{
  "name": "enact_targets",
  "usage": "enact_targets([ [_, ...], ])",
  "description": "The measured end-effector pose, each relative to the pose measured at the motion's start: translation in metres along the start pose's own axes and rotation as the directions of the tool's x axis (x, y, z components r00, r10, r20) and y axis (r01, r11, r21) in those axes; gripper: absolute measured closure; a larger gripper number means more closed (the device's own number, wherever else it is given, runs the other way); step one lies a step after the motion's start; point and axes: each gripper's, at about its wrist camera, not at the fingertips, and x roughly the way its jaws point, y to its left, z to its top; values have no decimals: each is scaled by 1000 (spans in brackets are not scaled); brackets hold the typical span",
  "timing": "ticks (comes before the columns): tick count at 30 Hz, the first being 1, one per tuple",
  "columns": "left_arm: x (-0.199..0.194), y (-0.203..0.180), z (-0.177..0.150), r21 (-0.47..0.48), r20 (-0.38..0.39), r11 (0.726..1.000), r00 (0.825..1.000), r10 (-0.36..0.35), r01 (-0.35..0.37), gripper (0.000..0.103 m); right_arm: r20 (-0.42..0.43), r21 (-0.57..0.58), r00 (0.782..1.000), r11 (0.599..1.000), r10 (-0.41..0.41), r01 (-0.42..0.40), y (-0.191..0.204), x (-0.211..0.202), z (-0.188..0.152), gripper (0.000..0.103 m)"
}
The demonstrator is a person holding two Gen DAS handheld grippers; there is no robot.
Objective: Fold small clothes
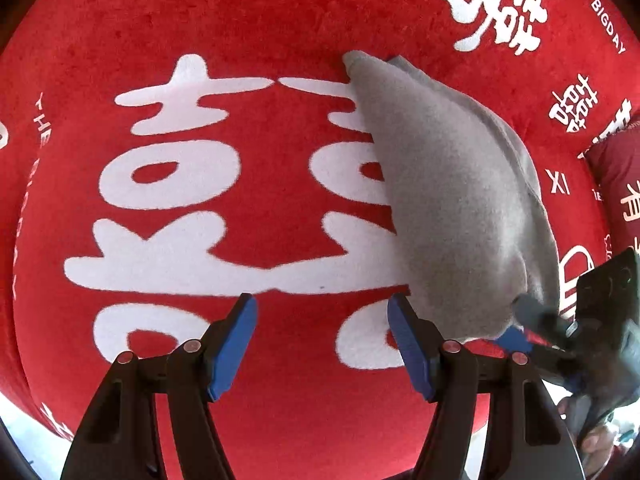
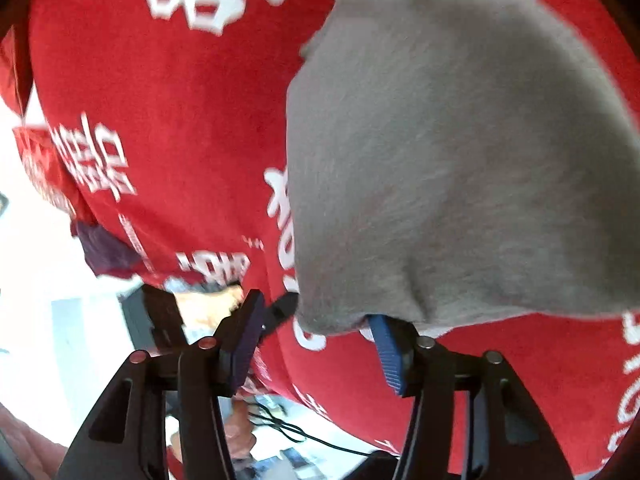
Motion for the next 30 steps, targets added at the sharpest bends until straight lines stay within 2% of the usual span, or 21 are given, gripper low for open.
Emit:
enact_targets([
  [2, -2, 6, 0, -13, -3, 1000, 1000, -1, 1, 34, -67, 0, 998, 1000, 10, -10, -1, 20, -8, 45],
  [4, -6, 13, -1, -20, 1, 1000, 1000, -3, 3, 34, -95, -48, 995, 999, -7, 2, 11, 33, -16, 45],
  [6, -10, 18, -2, -6, 11, 1000, 1000, 12, -12, 34, -48, -84, 999, 996, -15, 11, 24, 37, -13, 45],
  [10, -14, 28, -5, -19, 9, 999, 1000, 27, -27, 34, 35, -37, 998, 997, -59, 61, 24, 26, -6, 45],
  [12, -17, 32, -6, -33, 13, 999, 1000, 22, -21, 34, 22, -71, 996, 993, -92, 93, 29, 20, -18, 45],
  [14, -18, 32, -7, -34, 15, 999, 1000, 13, -12, 34, 8, -126, 983, 975, -183, 183, 29, 13, -32, 45],
  [15, -17, 31, -6, -31, 16, 1000, 1000, 7, -6, 34, 23, -128, 979, 970, -204, 205, 26, 10, -33, 45],
  [18, -14, 21, 2, -21, 18, 999, 999, -31, 31, 34, 101, -48, 978, 981, -182, 188, 14, -3, -21, 45],
  [21, -10, 5, 27, -7, 62, 996, 994, -88, 89, 34, 175, -45, 974, 987, -146, 156, 13, -10, -6, 45],
  [23, -3, -9, 50, 21, 86, 994, 990, -110, 109, 34, 188, -43, 977, 993, -104, 114, 12, -9, -1, 45],
  [26, 17, -37, 83, 108, 60, 983, 986, -157, 150, 34, 117, -92, 992, 994, -53, 64, 15, 10, 3, 45],
  [28, 34, -57, 92, 192, 34, 974, 991, -131, 122, 34, 19, -216, 997, 973, -81, 83, 23, 26, 0, 45],
  [30, 47, -66, 94, 222, 19, 969, 993, -117, 110, 34, -83, -355, 986, 929, -142, 104, 32, 43, -9, 46],
])
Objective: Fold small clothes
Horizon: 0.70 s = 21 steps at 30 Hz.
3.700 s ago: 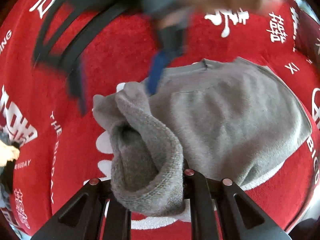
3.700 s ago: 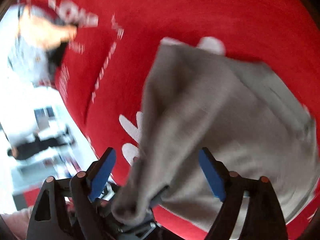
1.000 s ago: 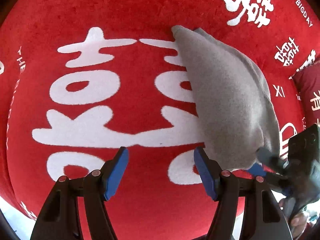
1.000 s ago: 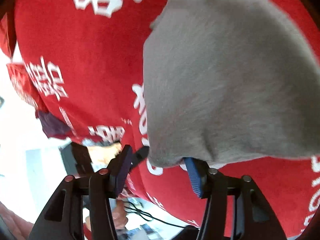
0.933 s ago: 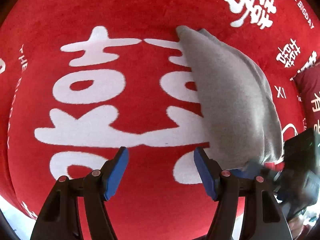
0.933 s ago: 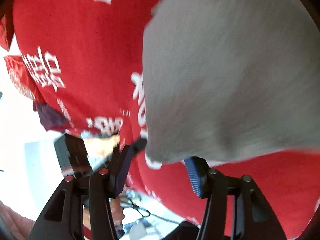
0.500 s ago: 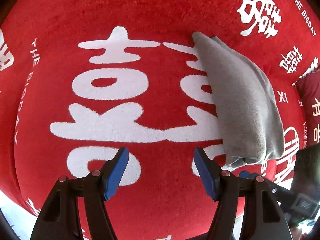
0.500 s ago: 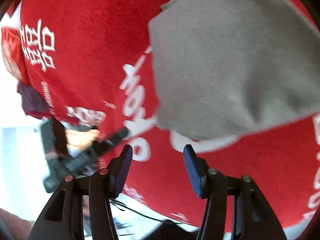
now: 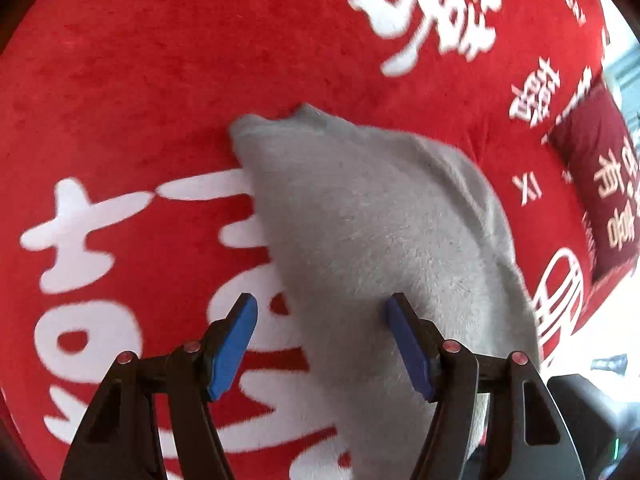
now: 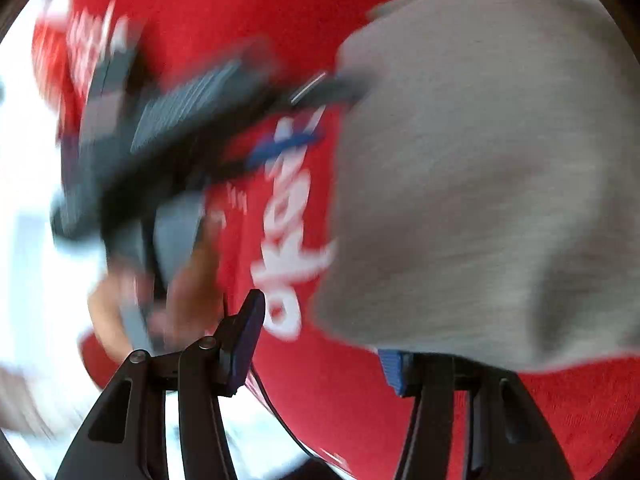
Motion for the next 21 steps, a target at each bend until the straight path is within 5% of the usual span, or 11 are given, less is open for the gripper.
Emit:
enact_targets([
  [6, 4, 6, -7, -58, 2, 998, 1000, 17, -17, 26, -212, -194, 976, 981, -56, 14, 31, 7, -41, 54],
  [10, -17, -1, -13, -7, 46, 998, 997, 60, -59, 27, -41, -32, 989, 990, -139, 138, 8, -60, -29, 54],
  [13, -18, -8, -25, 32, 37, 996, 996, 86, -87, 27, 70, 42, 964, 967, -255, 253, -14, -98, 9, 64],
  [16, -5, -11, -46, 56, -25, 992, 993, 112, -110, 26, -17, 44, 903, 902, -429, 430, -44, -94, 30, 77],
  [17, -3, -11, -52, 59, -40, 992, 992, 117, -115, 26, -51, 55, 889, 887, -456, 458, -56, -95, 29, 101],
  [19, -8, -7, -64, 34, -44, 994, 993, 107, -106, 26, -42, 126, 901, 893, -431, 433, -70, -116, 25, 103],
  [21, -17, 2, -65, -26, -52, 998, 997, 64, -65, 26, 5, 149, 917, 907, -398, 393, -67, -138, 27, 90],
])
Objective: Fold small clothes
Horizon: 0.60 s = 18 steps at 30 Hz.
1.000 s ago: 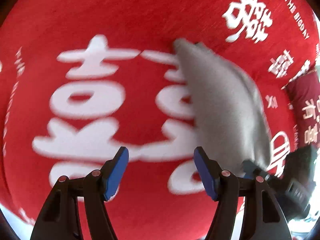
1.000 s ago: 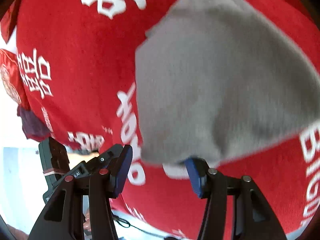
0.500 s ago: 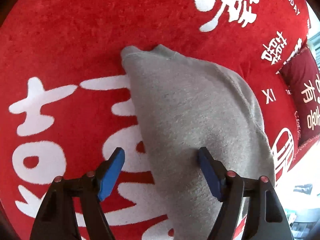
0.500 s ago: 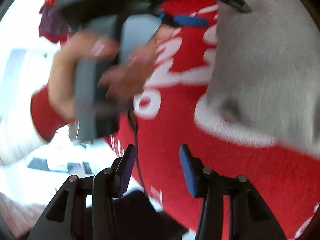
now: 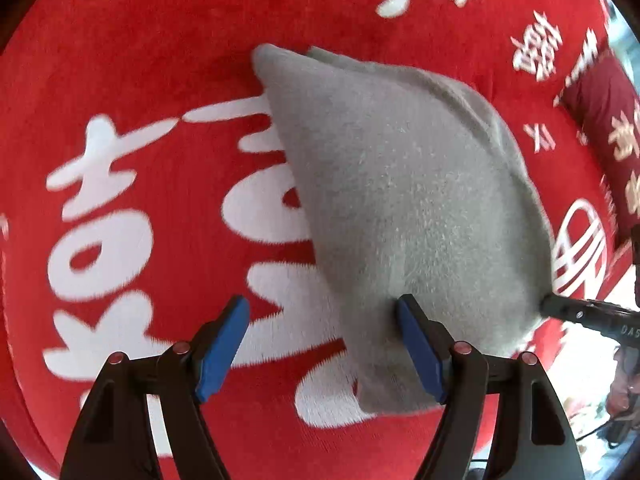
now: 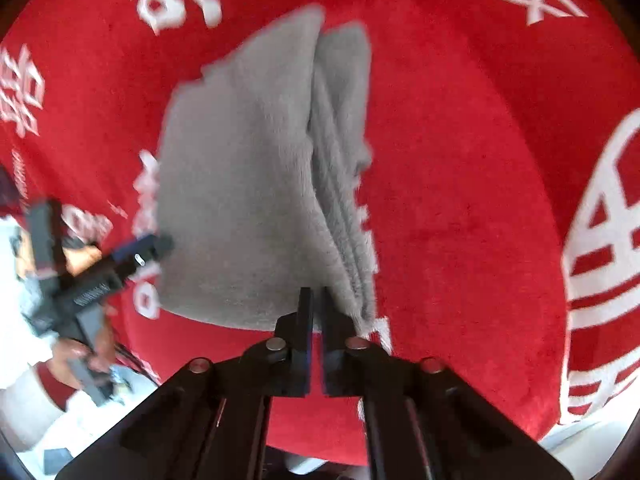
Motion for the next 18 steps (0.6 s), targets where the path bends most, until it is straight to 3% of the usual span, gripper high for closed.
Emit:
enact_targets([
  [1, -2, 5, 1, -26, -4, 999, 1000, -24, 24, 26, 23, -16, 999, 999, 36, -36, -1, -12, 7, 81],
  [2, -4, 12, 4, -56, -7, 997, 998, -58, 58, 26, 26, -23, 998, 998, 55, -54, -3, -16, 16, 45],
  [3, -4, 17, 7, -78, -12, 993, 996, -93, 92, 26, 29, -26, 998, 998, 64, -63, -4, -18, 25, 20],
  [6, 10, 33, 21, -169, -64, 954, 963, -262, 249, 26, 35, -17, 989, 989, 145, -144, -11, -12, 70, 20],
  [8, 24, 30, 26, -193, -90, 933, 941, -325, 304, 26, 25, 6, 983, 983, 181, -181, -25, -2, 84, 20],
  [14, 50, 9, 34, -155, -130, 920, 916, -380, 360, 26, -69, 46, 954, 956, 293, -290, -43, 46, 121, 23],
  [18, 57, -11, 41, -114, -134, 940, 932, -336, 323, 26, -112, -6, 938, 944, 327, -329, -27, 65, 132, 30],
])
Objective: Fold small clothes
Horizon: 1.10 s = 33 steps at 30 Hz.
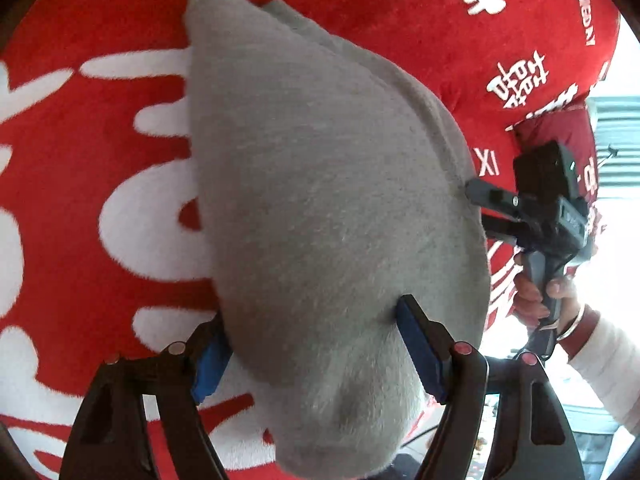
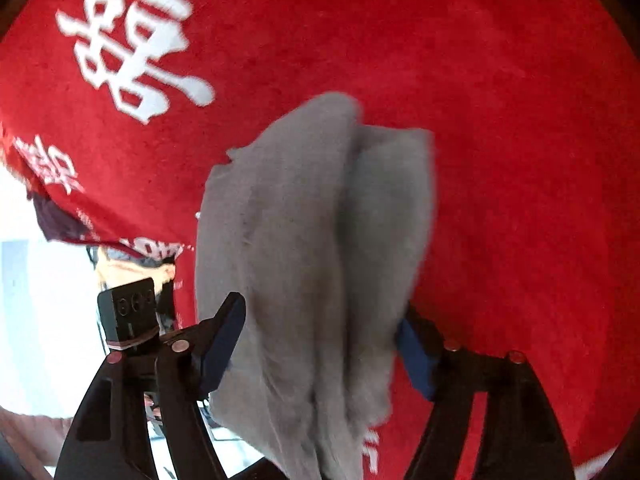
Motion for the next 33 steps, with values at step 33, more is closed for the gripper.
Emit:
enact_targets([
  [33, -117, 85, -147, -165, 98, 950, 954, 283, -265, 39, -59, -150, 928, 923, -367, 355, 118, 88, -108, 44],
])
